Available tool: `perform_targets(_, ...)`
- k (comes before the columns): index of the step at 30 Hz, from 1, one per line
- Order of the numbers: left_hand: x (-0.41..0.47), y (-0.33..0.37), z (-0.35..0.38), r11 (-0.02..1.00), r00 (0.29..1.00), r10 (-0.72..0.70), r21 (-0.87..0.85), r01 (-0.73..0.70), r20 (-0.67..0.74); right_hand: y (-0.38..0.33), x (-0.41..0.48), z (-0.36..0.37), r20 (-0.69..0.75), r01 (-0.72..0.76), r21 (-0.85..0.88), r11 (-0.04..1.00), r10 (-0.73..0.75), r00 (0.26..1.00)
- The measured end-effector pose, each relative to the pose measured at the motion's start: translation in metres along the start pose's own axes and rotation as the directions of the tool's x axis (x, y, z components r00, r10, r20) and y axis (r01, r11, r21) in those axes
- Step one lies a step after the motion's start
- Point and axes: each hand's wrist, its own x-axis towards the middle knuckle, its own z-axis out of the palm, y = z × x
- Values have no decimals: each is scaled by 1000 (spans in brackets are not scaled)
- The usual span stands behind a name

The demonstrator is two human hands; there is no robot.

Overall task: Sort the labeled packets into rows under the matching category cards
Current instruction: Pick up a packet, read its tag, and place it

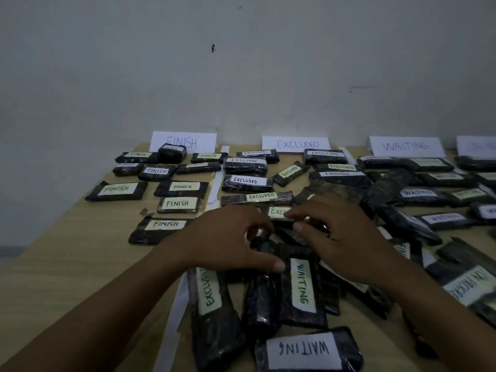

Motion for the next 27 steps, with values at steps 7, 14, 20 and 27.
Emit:
perform_targets(7,15,4,9,945,996,-93,-313,93,12,16,-16,12,-14,-107,102,989,109,994)
perform_targets(14,29,-15,1,540,974,-151,-839,-63,-171,15,-18,13,-130,-128,388,913,191,973)
perform_targets(20,40,-13,17,105,955,-106,-959,-265,-275,7,-18,14,-164,-47,354,934,112,980)
perform_targets(27,36,-6,31,103,938,-187,-955,-278,-293,10,-18,14,-218,-52,219,974,100,971)
